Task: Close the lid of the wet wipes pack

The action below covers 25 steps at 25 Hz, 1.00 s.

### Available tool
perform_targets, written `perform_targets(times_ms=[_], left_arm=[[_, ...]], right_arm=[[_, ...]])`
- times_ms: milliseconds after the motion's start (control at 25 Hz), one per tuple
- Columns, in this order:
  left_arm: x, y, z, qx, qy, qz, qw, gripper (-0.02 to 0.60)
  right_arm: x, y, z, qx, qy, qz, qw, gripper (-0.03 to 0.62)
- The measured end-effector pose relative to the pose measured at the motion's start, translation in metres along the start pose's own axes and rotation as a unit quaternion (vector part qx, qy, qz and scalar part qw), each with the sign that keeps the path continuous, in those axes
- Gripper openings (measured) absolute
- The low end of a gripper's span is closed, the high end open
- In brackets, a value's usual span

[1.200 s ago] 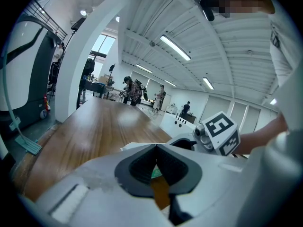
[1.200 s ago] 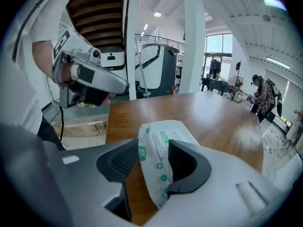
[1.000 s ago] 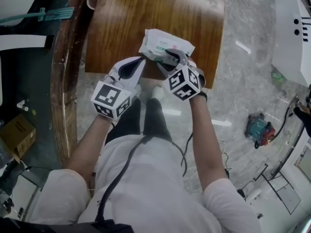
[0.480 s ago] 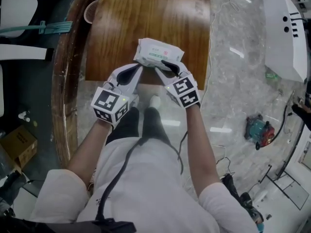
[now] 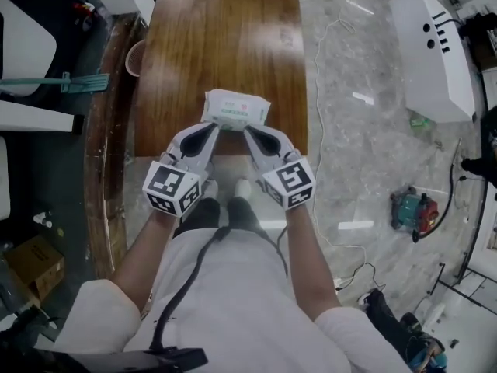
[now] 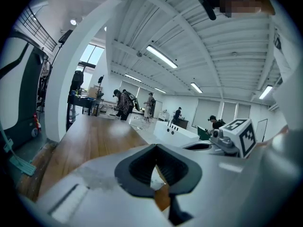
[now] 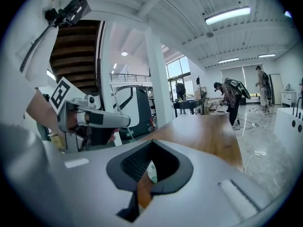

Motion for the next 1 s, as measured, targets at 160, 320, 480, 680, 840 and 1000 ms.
perform_targets(times_ms=[160, 320, 480, 680, 840, 1000], left_arm=[[0.012, 0.005, -0.018, 0.015, -0.009, 0.006, 0.9998, 0.005], [0.02, 0.007, -0.032, 0.023, -0.022, 0.01, 0.9994, 0.005], [0.025, 0.011, -0.043, 0.031, -0.032, 0.011, 0.999, 0.005], [0.029, 0.02, -0.053, 0.039, -0.038, 0.007, 0.9985, 0.005], [0.03, 0.025, -0.055, 0.043, -0.041, 0.005, 0.9982, 0.005], [0.03, 0.028, -0.057, 0.044, -0.041, 0.005, 0.9982, 0.005]], right_arm=[[0.002, 0.019, -0.009, 0.011, -0.002, 0.018, 1.0, 0.008], [0.005, 0.035, -0.022, 0.035, -0.008, 0.033, 0.999, 0.008], [0.004, 0.05, -0.037, 0.058, -0.023, 0.049, 0.997, 0.008], [-0.002, 0.063, -0.049, 0.075, -0.03, 0.063, 0.995, 0.008], [-0.003, 0.07, -0.052, 0.08, -0.025, 0.069, 0.994, 0.008], [-0.002, 0.074, -0.056, 0.081, -0.022, 0.073, 0.994, 0.008]])
Point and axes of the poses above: the fingertips, and each gripper's own axes: y backward along the fingers, x to its right, z out of its underside, the point moved 2 cm from there along y, backward along the fingers, and after that the axes turned 8 degrees about z, right-handed, at the moved point
